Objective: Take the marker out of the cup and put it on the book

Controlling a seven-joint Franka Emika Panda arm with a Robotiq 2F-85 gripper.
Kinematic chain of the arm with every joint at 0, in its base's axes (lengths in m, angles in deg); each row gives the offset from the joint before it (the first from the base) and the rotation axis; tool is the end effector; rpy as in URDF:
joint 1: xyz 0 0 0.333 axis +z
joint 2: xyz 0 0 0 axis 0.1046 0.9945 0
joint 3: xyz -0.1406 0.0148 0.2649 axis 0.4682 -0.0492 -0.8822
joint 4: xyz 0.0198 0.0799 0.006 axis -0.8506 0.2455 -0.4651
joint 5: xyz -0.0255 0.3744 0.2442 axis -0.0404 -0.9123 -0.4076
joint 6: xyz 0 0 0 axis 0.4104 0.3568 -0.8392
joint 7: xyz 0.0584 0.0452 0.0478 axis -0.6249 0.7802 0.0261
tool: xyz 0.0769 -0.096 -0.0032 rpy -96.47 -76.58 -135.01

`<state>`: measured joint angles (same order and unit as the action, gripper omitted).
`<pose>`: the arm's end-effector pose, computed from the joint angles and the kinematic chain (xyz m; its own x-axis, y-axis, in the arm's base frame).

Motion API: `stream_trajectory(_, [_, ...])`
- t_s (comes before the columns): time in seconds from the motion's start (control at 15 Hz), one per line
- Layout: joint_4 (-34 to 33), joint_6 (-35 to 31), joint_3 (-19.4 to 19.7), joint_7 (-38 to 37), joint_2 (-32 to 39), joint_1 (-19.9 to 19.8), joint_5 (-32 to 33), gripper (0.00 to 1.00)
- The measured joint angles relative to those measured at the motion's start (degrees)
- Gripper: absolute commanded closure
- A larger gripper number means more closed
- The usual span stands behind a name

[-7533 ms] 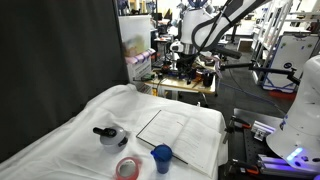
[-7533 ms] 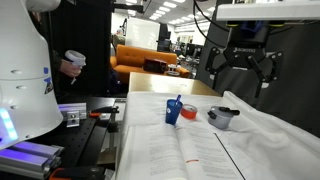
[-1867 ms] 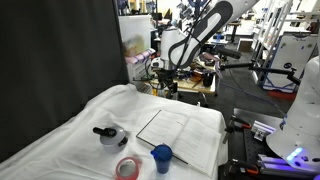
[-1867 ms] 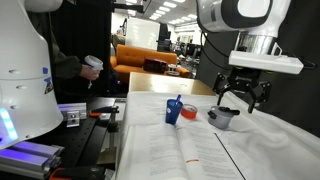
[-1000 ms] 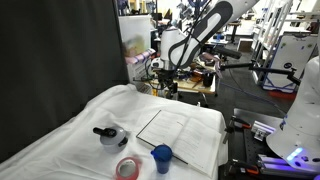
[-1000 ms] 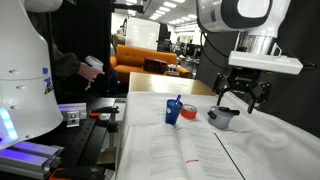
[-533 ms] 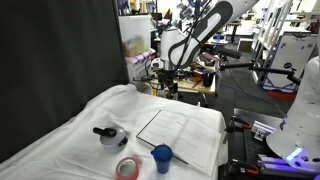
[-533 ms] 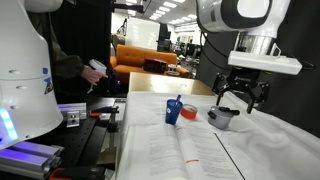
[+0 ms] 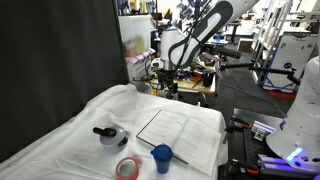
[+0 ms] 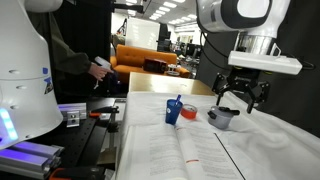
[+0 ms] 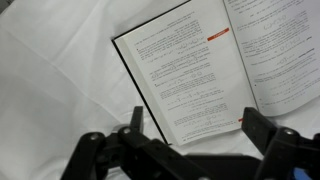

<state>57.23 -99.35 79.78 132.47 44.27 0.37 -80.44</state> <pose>0.6008 -0.0452 0.1940 0.5088 0.8606 0.0205 0.8575 -0.5088 0.0761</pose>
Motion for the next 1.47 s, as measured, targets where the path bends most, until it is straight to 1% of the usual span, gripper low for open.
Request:
stream_trajectory(0.13, [0.0,-0.1,0.0,0.6,0.0,0.0,-0.1,0.0])
stream_trajectory(0.27, [0.1,-1.1,-0.4,2.2,0.0,-0.2,-1.7,0.0])
stream_trajectory(0.4, [0.3,-2.6,-1.5,4.6,0.0,-0.8,-5.6,0.0])
stream_trajectory(0.53, [0.5,-4.6,-3.1,8.0,0.0,-1.8,-11.6,0.0])
stream_trajectory(0.6, [0.6,-5.2,-3.7,9.2,0.0,-2.2,-13.3,0.0])
stream_trajectory(1.13, [0.7,-5.4,-4.5,9.9,0.0,-2.8,-14.4,0.0])
stream_trajectory(1.27, [0.7,-5.4,-5.2,13.2,0.0,-3.1,-17.0,0.0])
stream_trajectory(1.47, [0.7,-5.4,-6.9,20.1,0.0,-4.4,-23.3,0.0])
